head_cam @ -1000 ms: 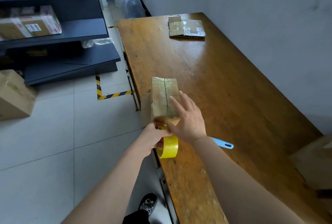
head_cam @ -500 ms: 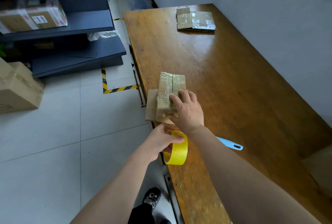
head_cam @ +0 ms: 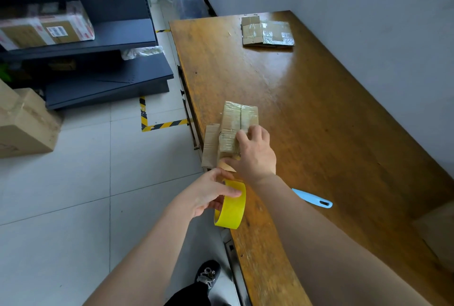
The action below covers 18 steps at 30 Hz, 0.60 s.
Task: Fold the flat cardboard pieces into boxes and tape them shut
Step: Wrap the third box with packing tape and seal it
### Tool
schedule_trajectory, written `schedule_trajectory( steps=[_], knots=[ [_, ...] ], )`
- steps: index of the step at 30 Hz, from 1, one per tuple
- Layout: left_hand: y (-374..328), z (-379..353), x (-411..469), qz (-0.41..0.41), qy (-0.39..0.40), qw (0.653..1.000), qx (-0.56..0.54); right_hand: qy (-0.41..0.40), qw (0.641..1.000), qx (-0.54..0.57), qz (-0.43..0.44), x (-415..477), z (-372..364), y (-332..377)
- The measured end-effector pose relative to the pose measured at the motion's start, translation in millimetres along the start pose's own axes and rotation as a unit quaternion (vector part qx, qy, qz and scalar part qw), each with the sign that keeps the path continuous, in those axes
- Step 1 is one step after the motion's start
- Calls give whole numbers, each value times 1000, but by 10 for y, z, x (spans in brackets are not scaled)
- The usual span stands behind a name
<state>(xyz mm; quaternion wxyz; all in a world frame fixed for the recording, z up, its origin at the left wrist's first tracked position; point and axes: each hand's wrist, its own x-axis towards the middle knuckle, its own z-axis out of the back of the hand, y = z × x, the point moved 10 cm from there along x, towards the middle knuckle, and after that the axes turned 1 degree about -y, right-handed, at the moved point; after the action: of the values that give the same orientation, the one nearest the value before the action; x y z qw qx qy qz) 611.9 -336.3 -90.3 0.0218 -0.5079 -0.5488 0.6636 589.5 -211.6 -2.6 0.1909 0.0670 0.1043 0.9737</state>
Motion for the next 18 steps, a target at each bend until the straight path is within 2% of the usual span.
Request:
schedule_trajectory(
  steps=[6,10,14,18],
  knots=[
    [-198,103,-114,-24,44,999,5,21,999,-28,11,25,-26,33],
    [-367,74,-211,-53,91,994,21,25,1000,5,-3,-52,24,-78],
    [-512,25,-291,-75,144,987,-1,8,1000,-6,1,-152,106,-63],
    [-701,5,-329,-107,153,982,-10,-15,999,-12,-34,-236,236,-106]
  ],
)
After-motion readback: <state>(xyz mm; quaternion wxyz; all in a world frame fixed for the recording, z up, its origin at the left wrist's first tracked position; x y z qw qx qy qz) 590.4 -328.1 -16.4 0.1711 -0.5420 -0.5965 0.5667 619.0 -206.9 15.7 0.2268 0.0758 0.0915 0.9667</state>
